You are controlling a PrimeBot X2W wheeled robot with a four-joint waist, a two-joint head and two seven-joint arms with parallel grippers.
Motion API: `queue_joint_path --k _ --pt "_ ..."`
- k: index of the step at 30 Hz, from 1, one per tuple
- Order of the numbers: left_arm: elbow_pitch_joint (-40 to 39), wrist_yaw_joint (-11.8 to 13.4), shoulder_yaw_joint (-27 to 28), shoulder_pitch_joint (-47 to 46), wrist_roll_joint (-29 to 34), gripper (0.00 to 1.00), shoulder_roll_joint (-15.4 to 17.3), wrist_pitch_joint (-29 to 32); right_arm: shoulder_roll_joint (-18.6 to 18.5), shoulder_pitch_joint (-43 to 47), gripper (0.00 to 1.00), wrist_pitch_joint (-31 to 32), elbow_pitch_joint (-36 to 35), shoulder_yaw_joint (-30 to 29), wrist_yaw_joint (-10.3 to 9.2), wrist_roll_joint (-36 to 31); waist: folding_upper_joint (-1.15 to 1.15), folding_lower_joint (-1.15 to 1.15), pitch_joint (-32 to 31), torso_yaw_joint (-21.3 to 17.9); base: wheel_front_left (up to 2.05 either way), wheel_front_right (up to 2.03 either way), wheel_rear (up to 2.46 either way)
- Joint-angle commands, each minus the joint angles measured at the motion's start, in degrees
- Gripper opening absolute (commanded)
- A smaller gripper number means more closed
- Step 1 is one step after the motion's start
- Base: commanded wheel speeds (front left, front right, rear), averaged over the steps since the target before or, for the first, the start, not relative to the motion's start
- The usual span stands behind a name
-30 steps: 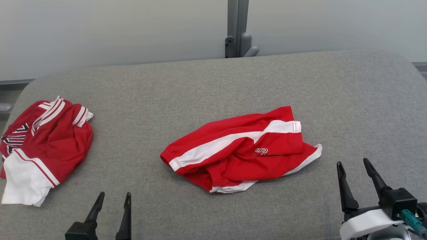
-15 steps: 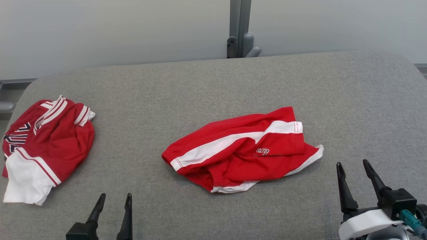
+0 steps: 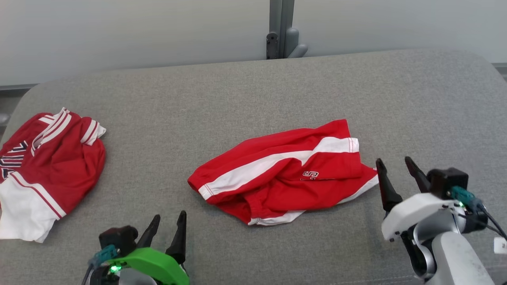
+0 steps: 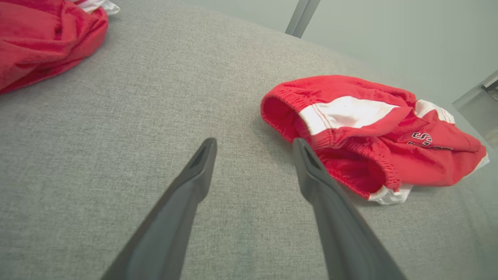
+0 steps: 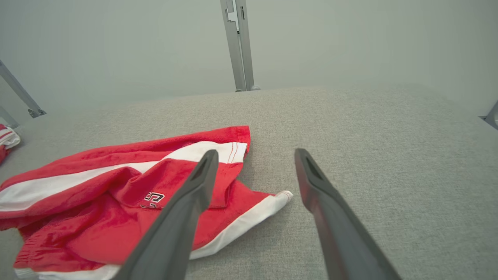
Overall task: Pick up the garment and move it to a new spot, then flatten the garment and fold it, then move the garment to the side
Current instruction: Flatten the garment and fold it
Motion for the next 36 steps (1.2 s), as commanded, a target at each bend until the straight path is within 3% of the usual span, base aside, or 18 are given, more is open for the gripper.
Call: queue_joint_path --k 1,6,10,20,31,33,36 --pt "-0.72 0.6 -0.72 -1.74 -1.67 1.0 -0.11 2.43 0.05 -2.11 1.0 3.0 0.6 0.51 -0.05 0.3 0.52 0.0 1.43 -0.26 0.0 0.0 0.0" --pt "-2.39 2.81 -3.24 -5.25 -5.37 1.0 -0.28 8.07 0.21 -8.33 1.0 11.17 3.81 1.33 -0.06 -1.63 0.52 0.0 4.02 -0.14 0.0 0.0 0.0" --pt "-3.36 4.42 -5.08 -8.31 -5.79 1.0 -0.33 10.17 0.52 -12.9 1.0 13.4 6.97 1.03 -0.05 -1.69 0.52 0.0 6.74 0.29 0.0 0.0 0.0" --pt "-4.95 5.4 -8.11 -10.83 -7.6 1.0 -0.35 12.91 0.99 -20.87 1.0 12.68 15.95 2.73 -0.05 -0.08 0.52 0.0 10.87 1.29 0.0 0.0 0.0" --pt "-7.9 5.72 -9.37 -10.29 -8.47 1.0 -0.31 14.03 0.76 -22.63 1.0 10.76 19.11 4.44 -0.05 0.4 0.52 0.0 10.9 1.57 0.0 0.0 0.0" --pt "-8.41 5.56 -9.73 -9.89 -8.49 1.0 -0.13 14.45 0.74 -22.59 0.93 10.73 19.41 4.79 -0.05 0.64 0.52 0.0 10.81 1.34 0.0 0.0 0.0" --pt "-9.2 5.42 -10.13 -9.4 -8.83 1.0 0.11 15.36 0.41 -22.6 0.92 10.66 19.69 5.03 -0.05 1.06 0.52 0.0 10.88 1.13 0.0 0.0 0.0"
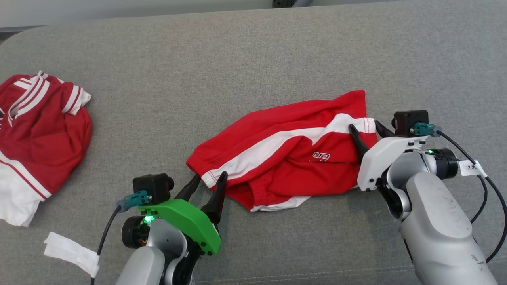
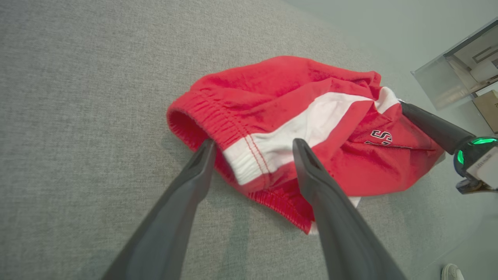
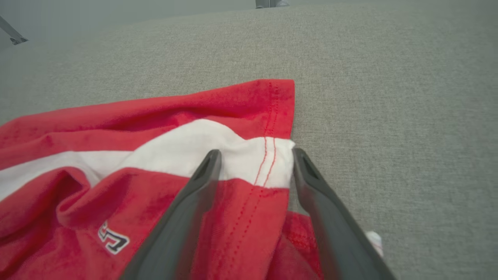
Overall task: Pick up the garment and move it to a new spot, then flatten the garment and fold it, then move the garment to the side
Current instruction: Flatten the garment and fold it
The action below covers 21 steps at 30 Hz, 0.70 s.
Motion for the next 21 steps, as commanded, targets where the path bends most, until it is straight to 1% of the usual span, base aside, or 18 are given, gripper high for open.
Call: queue_joint_path --k 1,3,7,9,11,12,14,15,17,18,19,20,21 --pt "-0.38 0.0 0.05 0.49 -0.53 1.0 0.48 0.21 -0.31 -0.53 0.91 -0.27 0.24 0.08 -0.04 0.42 0.52 0.0 0.1 -0.08 0.0 0.0 0.0" --pt "-0.7 0.2 -0.09 0.56 -0.72 1.0 0.5 0.58 -0.31 -0.73 0.87 -0.28 0.38 0.17 -0.04 0.51 0.52 0.0 0.25 -0.15 0.0 0.0 0.0" --pt "-0.88 0.5 -0.25 0.38 -0.51 1.0 0.85 1.06 -0.39 -1.05 0.92 -0.25 0.61 0.36 -0.04 0.62 0.52 0.0 0.72 -0.24 0.0 0.0 0.0" --pt "-0.99 0.34 -0.4 0.46 -0.76 1.0 0.86 1.16 -0.38 -1.2 0.9 -0.23 0.73 0.45 -0.04 0.73 0.52 0.0 0.93 -0.23 0.0 0.0 0.0" --pt "-1.1 0.23 -0.54 0.48 -0.84 1.0 1.0 1.37 -0.4 -1.43 0.8 -0.2 0.81 0.54 -0.04 0.83 0.52 0.0 1.1 -0.21 0.0 0.0 0.0" --pt "-1.15 0.2 -0.59 0.49 -0.88 1.0 1.04 1.43 -0.41 -1.49 0.73 -0.16 0.85 0.61 -0.04 0.91 0.52 0.0 1.17 -0.21 0.0 0.0 0.0" --pt "-1.21 0.14 -0.72 0.51 -0.96 1.0 1.11 1.52 -0.4 -1.53 0.66 -0.11 0.97 0.73 -0.04 1.07 0.52 0.0 1.25 -0.24 0.0 0.0 0.0" --pt "-1.25 0.15 -0.76 0.53 -0.98 0.82 1.14 1.45 -0.39 -1.57 0.67 -0.09 1.05 0.78 -0.04 1.06 0.52 0.0 1.26 -0.27 0.0 0.0 0.0" --pt "-1.32 0.19 -0.84 0.61 -0.94 0.65 1.23 1.46 -0.38 -1.57 0.67 -0.08 1.16 0.86 -0.04 1.07 0.52 0.0 1.25 -0.37 0.0 0.0 0.0" --pt "-1.37 0.24 -0.85 0.63 -0.92 0.61 1.27 1.48 -0.39 -1.55 0.68 -0.08 1.21 0.89 -0.04 1.17 0.52 0.0 1.26 -0.42 0.0 0.0 0.0" --pt "-1.41 0.32 -0.85 0.63 -0.85 0.61 1.33 1.48 -0.45 -1.53 0.7 -0.12 1.25 0.92 -0.04 1.25 0.52 0.0 1.27 -0.48 0.0 0.0 0.0" --pt "-1.44 0.42 -0.82 0.59 -0.75 0.64 1.36 1.43 -0.57 -1.52 0.71 -0.19 1.29 0.95 -0.04 1.34 0.52 0.0 1.31 -0.54 0.0 0.0 0.0" --pt "-1.47 0.5 -0.81 0.57 -0.69 0.64 1.41 1.37 -0.66 -1.51 0.71 -0.25 1.33 0.96 -0.04 1.39 0.52 0.0 1.35 -0.59 0.0 0.0 0.0"
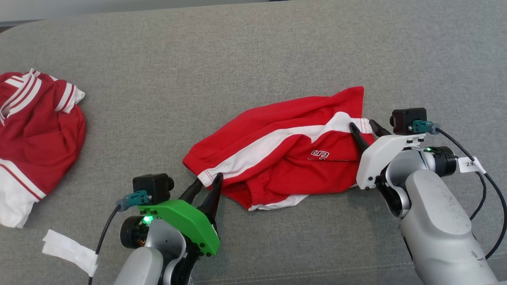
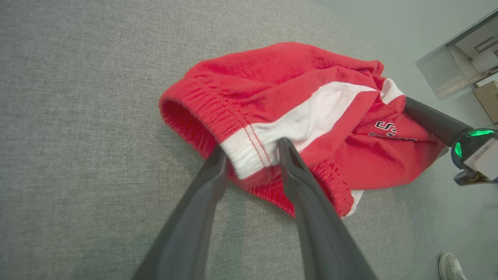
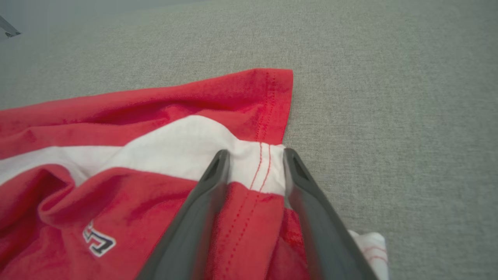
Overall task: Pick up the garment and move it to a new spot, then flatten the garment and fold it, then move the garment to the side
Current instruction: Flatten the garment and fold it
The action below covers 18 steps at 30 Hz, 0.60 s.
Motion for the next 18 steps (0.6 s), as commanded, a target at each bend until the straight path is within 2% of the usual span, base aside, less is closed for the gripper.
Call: queue_joint_path --k 1,2,3,9,11,13,14,15,18 --pt "-0.18 0.07 0.07 0.34 0.04 0.62 0.37 -0.05 -0.34 -0.5 0.71 -0.32 0.18 -0.01 -0.04 0.53 0.52 0.0 0.08 -0.1 0.0 0.0 0.0" --pt "-0.22 0.1 0.03 0.32 0.02 0.62 0.44 -0.06 -0.38 -0.46 0.71 -0.38 0.19 -0.03 -0.04 0.57 0.52 0.0 0.13 -0.15 0.0 0.0 0.0" --pt "-0.31 0.1 -0.01 0.24 -0.01 0.5 0.6 0.0 -0.43 -0.33 0.71 -0.42 0.28 -0.21 -0.04 0.62 0.52 0.0 0.28 -0.24 0.0 0.0 0.0" --pt "-0.44 0.38 -0.06 -0.28 0.16 0.44 0.89 -0.32 -0.26 0.13 0.68 -0.57 0.59 -0.18 -0.04 0.87 0.52 0.0 0.78 -0.37 0.0 0.0 0.0" --pt "-0.39 0.39 -0.13 -0.37 0.22 0.38 0.98 -0.41 -0.16 0.11 0.55 -0.5 0.74 -0.19 -0.04 1.16 0.52 0.0 0.89 -0.41 0.0 0.0 0.0" --pt "-0.24 0.31 -0.21 -0.42 0.24 0.26 1.12 -0.41 -0.02 0.16 0.31 -0.18 1.01 -0.17 -0.04 1.65 0.52 0.0 0.93 -0.42 0.0 0.0 0.0" --pt "-0.16 0.27 -0.22 -0.42 0.25 0.18 1.2 -0.47 0.06 0.21 0.1 -0.03 1.17 -0.15 -0.04 2.06 0.52 0.0 0.89 -0.44 0.0 0.0 0.0" --pt "-0.06 0.23 -0.29 -0.38 0.28 0.0 1.28 -0.5 0.14 0.35 0.0 0.07 1.38 0.0 -0.04 2.49 0.52 0.0 0.8 -0.45 0.0 0.0 0.0" --pt "0.02 0.08 -0.45 -0.38 0.34 0.0 1.39 -0.57 0.23 0.51 0.0 0.02 1.57 -0.21 -0.04 3.44 0.52 0.0 0.68 -0.48 0.0 0.0 0.0"
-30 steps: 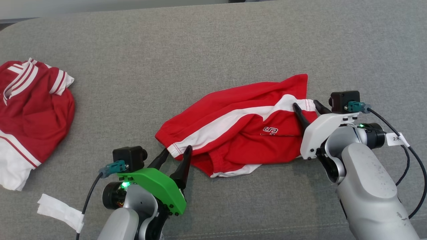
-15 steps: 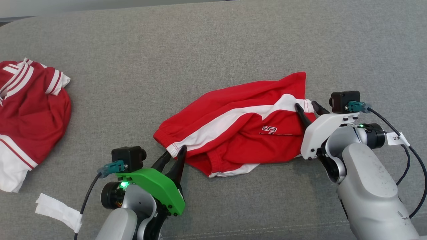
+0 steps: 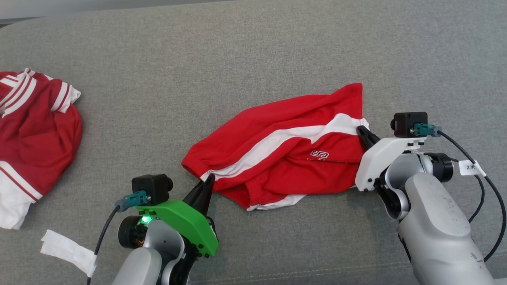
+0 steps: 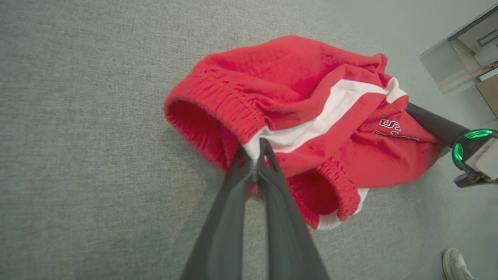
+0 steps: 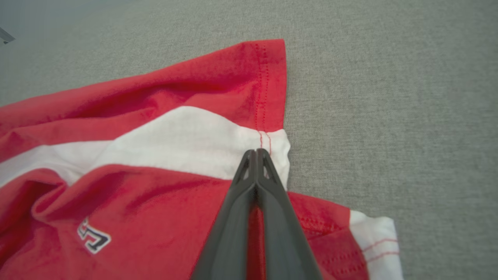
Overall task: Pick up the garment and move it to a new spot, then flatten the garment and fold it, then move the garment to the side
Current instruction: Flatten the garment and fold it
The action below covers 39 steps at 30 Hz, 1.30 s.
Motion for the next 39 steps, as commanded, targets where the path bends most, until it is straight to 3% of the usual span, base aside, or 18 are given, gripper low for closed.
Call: queue_joint_path --k 1,6,20,31,32,33,34,37,39 --pt "0.09 -0.12 0.02 -0.43 0.37 0.0 0.42 -0.32 -0.02 0.45 0.0 -0.19 0.17 -0.09 -0.04 0.39 0.52 0.0 -0.07 -0.02 0.0 0.0 0.0" --pt "-1.01 -0.34 -0.07 -0.7 0.28 0.0 0.94 -0.06 0.06 0.69 0.0 -0.93 -1.21 -0.42 -0.04 1.89 0.52 0.0 -0.94 -0.53 0.0 0.0 0.0" --pt "-10.92 1.79 0.15 2.29 -0.27 0.0 2.71 2.18 -3.17 8.08 0.0 2.03 -16.51 -0.67 -0.04 5.17 0.52 0.0 -4.89 -3.03 0.0 0.0 0.0" --pt "-10.71 2.52 -0.26 5.36 0.25 0.0 4.21 2.3 -3.45 15.51 0.0 5.56 -25.89 -2.36 -0.04 3.9 0.52 0.0 -5.84 -3.32 0.0 0.0 0.0" --pt "-10.41 2.61 -0.09 5.67 0.22 0.09 4.31 2.14 -3.42 16.12 0.0 5.65 -26.48 -2.7 -0.04 3.76 0.52 0.0 -5.84 -3.28 0.0 0.0 0.0" --pt "-10.06 2.89 0.12 5.98 0.35 0.46 4.39 1.89 -3.36 16.73 0.0 5.61 -27.06 -3.02 -0.04 3.56 0.52 0.0 -5.81 -3.26 0.0 0.0 0.0" --pt "-9.5 3.05 0.29 6.38 0.1 1.0 4.26 1.68 -3.29 17.31 0.15 5.38 -27.58 -3.27 -0.04 3.22 0.52 0.0 -5.78 -3.24 0.0 0.0 0.0" --pt "-7.59 2.65 0.82 6.72 1.6 1.0 5.02 -1.47 -3.07 19.37 1.0 3.9 -29.2 -3.8 -0.04 2.32 0.52 0.0 -5.95 -3.2 0.0 0.0 0.0" --pt "-5.98 2.32 1.18 7.55 1.55 1.0 4.13 -5.1 -3.11 20.95 1.0 2.1 -30.04 -4.17 -0.04 1.4 0.52 0.0 -6.27 -3.15 0.0 0.0 0.0"
